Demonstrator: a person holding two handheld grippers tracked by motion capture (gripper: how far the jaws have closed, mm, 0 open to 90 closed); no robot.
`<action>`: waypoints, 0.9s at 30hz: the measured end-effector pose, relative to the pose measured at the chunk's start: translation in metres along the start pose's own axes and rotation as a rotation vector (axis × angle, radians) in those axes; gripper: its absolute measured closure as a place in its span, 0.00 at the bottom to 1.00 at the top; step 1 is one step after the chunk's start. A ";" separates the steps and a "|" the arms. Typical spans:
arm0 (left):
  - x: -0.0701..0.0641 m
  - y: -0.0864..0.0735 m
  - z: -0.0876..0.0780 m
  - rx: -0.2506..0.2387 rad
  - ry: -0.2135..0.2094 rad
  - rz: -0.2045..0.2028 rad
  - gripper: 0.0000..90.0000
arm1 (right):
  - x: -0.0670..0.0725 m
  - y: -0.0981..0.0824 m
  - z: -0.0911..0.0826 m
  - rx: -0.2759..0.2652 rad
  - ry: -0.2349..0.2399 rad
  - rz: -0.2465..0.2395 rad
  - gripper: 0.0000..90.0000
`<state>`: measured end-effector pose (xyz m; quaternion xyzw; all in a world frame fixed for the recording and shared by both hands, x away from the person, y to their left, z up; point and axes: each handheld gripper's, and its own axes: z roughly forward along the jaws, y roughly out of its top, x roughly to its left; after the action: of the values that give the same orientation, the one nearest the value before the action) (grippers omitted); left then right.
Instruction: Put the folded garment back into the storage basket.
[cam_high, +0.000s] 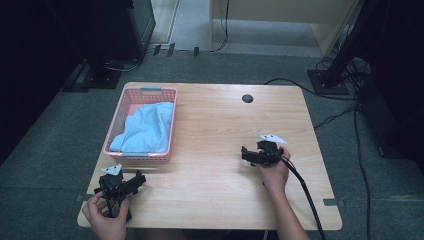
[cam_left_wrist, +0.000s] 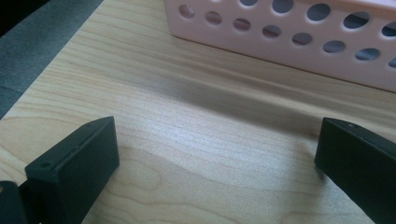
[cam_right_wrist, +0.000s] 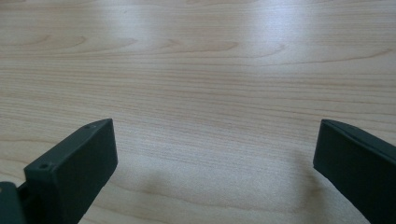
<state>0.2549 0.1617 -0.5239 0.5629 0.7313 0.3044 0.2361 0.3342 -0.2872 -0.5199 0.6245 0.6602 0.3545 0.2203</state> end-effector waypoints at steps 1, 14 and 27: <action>0.000 0.000 0.000 0.000 0.000 0.000 0.00 | 0.000 0.000 0.000 0.000 0.000 0.005 0.00; 0.000 0.000 0.000 0.000 0.000 0.000 0.00 | -0.012 -0.004 -0.006 0.008 -0.024 0.007 0.00; 0.000 0.000 0.000 0.000 0.000 0.000 0.00 | -0.026 -0.008 -0.012 0.012 -0.046 0.014 0.00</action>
<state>0.2549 0.1617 -0.5239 0.5630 0.7312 0.3044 0.2360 0.3230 -0.3147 -0.5220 0.6385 0.6525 0.3378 0.2291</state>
